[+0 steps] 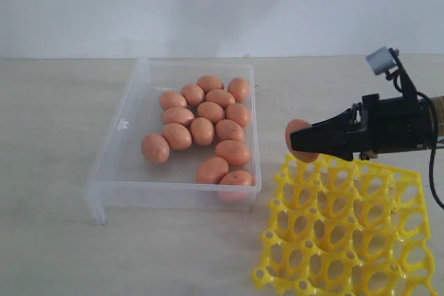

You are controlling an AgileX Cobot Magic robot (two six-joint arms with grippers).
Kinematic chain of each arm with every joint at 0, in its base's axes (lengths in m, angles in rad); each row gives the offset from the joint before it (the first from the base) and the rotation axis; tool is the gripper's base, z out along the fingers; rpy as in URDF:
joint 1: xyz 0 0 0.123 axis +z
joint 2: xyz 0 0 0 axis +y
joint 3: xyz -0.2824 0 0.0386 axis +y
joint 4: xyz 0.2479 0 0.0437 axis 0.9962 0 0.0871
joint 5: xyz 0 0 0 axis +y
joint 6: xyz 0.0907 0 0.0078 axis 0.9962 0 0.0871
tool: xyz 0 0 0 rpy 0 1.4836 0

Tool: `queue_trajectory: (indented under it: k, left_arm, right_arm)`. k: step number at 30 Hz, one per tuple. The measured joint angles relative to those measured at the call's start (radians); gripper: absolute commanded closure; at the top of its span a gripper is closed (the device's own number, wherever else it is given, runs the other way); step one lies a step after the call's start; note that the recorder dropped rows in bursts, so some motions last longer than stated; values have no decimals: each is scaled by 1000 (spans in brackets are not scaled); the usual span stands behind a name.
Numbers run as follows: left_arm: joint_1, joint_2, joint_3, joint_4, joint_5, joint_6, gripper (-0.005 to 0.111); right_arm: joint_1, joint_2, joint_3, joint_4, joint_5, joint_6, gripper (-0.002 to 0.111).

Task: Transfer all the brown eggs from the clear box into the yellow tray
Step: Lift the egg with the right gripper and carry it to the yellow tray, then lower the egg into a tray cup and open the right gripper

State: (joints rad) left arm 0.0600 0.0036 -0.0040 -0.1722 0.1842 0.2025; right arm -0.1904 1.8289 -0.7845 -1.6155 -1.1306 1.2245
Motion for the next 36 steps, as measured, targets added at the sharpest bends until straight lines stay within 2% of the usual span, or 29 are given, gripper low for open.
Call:
queue_trajectory:
  k: [4,7,11,17,33,34,36]
  left_arm:
    - [0,0,0,0,0,0,103]
    - [0,0,0,0,0,0,103]
    - [0,0,0,0,0,0,103]
    - [0,0,0,0,0,0,103]
    - [0,0,0,0,0,0,103]
    - [0,0,0,0,0,0,103]
    - [0,0,0,0,0,0,103]
  right_arm:
    - [59,0,-3,2,82,-64,108]
    - [107,0,-3,2,213,-92,108]
    - [131,0,-3,12,319,-116,108]
    - [131,0,-3,97,342,-178,108]
    - [131,0,-3,160,379,-234,108]
    - [131,0,-3,160,381,-234,107]
    - [131,0,-3,160,383,-237,99]
